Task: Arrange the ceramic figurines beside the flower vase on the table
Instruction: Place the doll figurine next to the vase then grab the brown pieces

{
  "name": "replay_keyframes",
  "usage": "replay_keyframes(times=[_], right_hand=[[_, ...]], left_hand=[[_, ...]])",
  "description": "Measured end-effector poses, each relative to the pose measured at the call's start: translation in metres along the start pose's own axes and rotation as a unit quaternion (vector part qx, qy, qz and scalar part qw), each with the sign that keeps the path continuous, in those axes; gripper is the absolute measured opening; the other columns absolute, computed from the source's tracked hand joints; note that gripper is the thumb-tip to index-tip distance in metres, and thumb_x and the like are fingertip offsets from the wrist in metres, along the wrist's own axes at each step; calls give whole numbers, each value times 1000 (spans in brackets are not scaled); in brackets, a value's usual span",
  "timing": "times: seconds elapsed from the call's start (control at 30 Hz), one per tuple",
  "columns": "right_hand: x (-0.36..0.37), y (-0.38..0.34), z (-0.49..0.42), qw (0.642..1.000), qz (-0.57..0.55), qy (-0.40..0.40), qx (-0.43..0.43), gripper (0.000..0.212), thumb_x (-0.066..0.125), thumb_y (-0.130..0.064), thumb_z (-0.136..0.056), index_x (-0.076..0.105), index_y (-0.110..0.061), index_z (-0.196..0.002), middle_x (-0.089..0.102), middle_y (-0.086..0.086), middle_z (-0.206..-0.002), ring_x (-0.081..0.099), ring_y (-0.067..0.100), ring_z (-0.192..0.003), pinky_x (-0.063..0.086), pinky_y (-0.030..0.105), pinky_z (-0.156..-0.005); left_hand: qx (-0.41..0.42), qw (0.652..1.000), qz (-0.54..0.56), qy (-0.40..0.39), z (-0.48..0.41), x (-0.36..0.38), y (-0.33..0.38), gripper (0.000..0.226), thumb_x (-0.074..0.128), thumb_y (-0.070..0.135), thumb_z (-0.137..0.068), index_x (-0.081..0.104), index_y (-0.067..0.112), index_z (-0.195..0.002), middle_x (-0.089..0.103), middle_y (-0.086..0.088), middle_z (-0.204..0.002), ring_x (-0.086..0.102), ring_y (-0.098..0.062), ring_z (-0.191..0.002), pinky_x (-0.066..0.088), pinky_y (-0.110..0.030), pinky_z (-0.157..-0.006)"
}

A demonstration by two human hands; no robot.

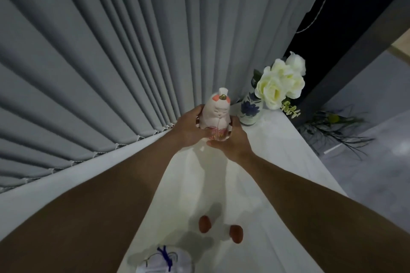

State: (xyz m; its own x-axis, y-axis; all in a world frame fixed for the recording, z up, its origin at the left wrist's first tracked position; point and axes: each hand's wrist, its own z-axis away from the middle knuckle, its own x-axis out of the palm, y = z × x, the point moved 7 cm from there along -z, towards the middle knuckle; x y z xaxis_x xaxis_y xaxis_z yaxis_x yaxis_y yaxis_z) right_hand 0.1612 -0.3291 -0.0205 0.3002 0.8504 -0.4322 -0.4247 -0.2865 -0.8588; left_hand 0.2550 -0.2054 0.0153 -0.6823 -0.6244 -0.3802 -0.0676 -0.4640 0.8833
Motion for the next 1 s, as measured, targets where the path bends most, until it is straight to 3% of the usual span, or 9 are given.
replay_keyframes(times=[0.13,0.27,0.33,0.5,0.7,0.8,0.87,1.0], right_hand=[[-10,6,-17,1000,-9,16,13,83,94,-27,-70,43,-18,-135,57,-6,-121,57,15,-104,48,29,-86],[-12,8,-28,999,-20,26,13,78,93,-30,-71,44,-21,-131,54,-12,-116,56,11,-101,41,11,-70],[-11,11,-28,999,-18,33,6,75,93,-29,-70,42,-26,-124,55,-11,-114,58,10,-99,40,8,-69],[-10,18,-29,999,-12,40,0,84,94,-27,-68,42,-20,-134,56,-6,-122,58,14,-108,50,24,-85],[-10,12,-22,1000,27,13,-1,87,92,-26,-73,40,-18,-143,55,0,-137,54,16,-121,48,32,-99],[-16,8,-12,1000,22,13,-7,95,90,-31,-75,34,-19,-151,52,1,-146,51,22,-132,46,38,-108],[-21,1,3,999,24,19,-20,90,87,-31,-80,35,-19,-152,50,-4,-143,49,18,-129,45,36,-107],[-30,0,43,995,45,56,-74,56,77,-36,-89,47,-29,-136,53,-9,-135,53,13,-119,48,35,-103]], left_hand=[[-18,1000,14,-14,-27,7,1,74,87,14,-74,50,28,-137,64,4,-128,61,-19,-119,52,-35,-103],[-33,999,18,-22,-44,6,-1,76,87,11,-73,50,23,-139,65,3,-130,61,-21,-120,52,-34,-101],[-35,999,23,-23,-45,6,-3,77,87,8,-74,50,21,-140,64,1,-131,60,-21,-121,51,-32,-101],[-34,999,14,-26,-47,8,-6,78,88,13,-71,51,22,-140,65,2,-132,60,-22,-123,50,-41,-106],[-31,997,-50,-45,-36,7,-2,90,86,34,-69,39,30,-145,58,6,-139,56,-20,-127,49,-44,-107],[-28,993,-111,-6,-22,9,3,89,86,39,-69,35,22,-140,52,0,-136,53,-23,-124,48,-36,-96],[-13,990,-140,29,-6,9,9,82,87,37,-70,38,17,-133,45,-5,-136,50,-25,-123,42,-30,-88],[-1,987,-151,58,37,15,14,80,82,36,-78,38,12,-141,36,-9,-142,46,-22,-126,36,-24,-94]])
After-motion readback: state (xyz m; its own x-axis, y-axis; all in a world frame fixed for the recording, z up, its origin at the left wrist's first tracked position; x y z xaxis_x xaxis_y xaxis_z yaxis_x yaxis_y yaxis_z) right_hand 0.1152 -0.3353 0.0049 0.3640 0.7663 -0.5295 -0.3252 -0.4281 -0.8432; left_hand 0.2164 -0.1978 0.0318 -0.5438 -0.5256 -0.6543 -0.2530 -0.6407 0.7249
